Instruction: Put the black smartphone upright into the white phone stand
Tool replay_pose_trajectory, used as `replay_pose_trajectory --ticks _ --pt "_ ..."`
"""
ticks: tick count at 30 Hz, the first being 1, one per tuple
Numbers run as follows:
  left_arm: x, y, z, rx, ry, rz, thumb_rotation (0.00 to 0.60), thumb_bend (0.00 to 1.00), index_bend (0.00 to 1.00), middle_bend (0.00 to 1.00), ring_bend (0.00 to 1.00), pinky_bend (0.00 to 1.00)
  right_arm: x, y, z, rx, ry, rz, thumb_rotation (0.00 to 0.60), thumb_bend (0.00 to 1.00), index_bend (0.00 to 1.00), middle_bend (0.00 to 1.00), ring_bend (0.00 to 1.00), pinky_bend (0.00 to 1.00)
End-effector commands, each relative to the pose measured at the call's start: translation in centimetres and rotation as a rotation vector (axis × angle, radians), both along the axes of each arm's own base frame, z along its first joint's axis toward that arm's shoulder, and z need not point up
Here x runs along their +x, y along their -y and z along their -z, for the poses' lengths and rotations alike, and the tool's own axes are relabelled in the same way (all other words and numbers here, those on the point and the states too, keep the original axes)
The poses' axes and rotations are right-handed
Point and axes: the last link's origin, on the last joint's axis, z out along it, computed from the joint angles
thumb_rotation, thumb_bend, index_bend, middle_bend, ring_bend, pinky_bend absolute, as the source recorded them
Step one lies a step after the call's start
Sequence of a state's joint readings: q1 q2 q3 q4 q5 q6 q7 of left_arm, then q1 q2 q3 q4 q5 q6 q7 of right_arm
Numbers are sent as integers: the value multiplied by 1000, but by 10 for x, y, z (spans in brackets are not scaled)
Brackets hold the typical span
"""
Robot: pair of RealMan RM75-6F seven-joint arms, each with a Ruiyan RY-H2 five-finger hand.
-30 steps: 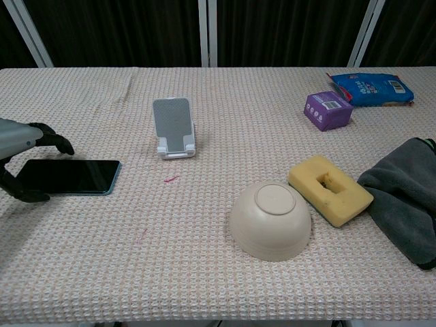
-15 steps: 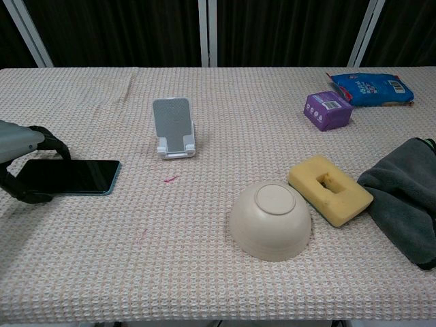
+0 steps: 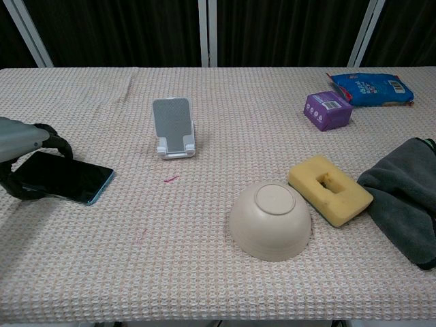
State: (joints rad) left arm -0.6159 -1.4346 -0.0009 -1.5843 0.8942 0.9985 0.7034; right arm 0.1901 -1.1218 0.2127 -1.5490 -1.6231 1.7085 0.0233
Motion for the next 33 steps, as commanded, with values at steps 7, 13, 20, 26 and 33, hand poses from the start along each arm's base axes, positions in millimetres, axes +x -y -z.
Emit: replay_pose_trajectory --ticks 7,13,20,26,33 --pt "7 2 -9 29 83 74 600 297 582 233 88 233 -1 0 1 7 -2 8 585 365 0 0 0 0" --pt "1 3 -12 22 111 84 600 334 590 339 162 301 -2 0 1 10 -2 10 584 364 0 0 0 0" --pt "-1 2 -14 31 125 103 600 357 604 498 291 425 -1 -1 0 12 -3 10 584 365 0 0 0 0" --pt "0 1 -18 37 148 109 600 378 623 620 360 490 -2 -1 1 13 -2 13 585 364 0 0 0 0" --pt "5 -1 -39 92 168 158 600 381 634 693 397 512 -3 -2 -1 7 -2 13 586 365 0 0 0 0"
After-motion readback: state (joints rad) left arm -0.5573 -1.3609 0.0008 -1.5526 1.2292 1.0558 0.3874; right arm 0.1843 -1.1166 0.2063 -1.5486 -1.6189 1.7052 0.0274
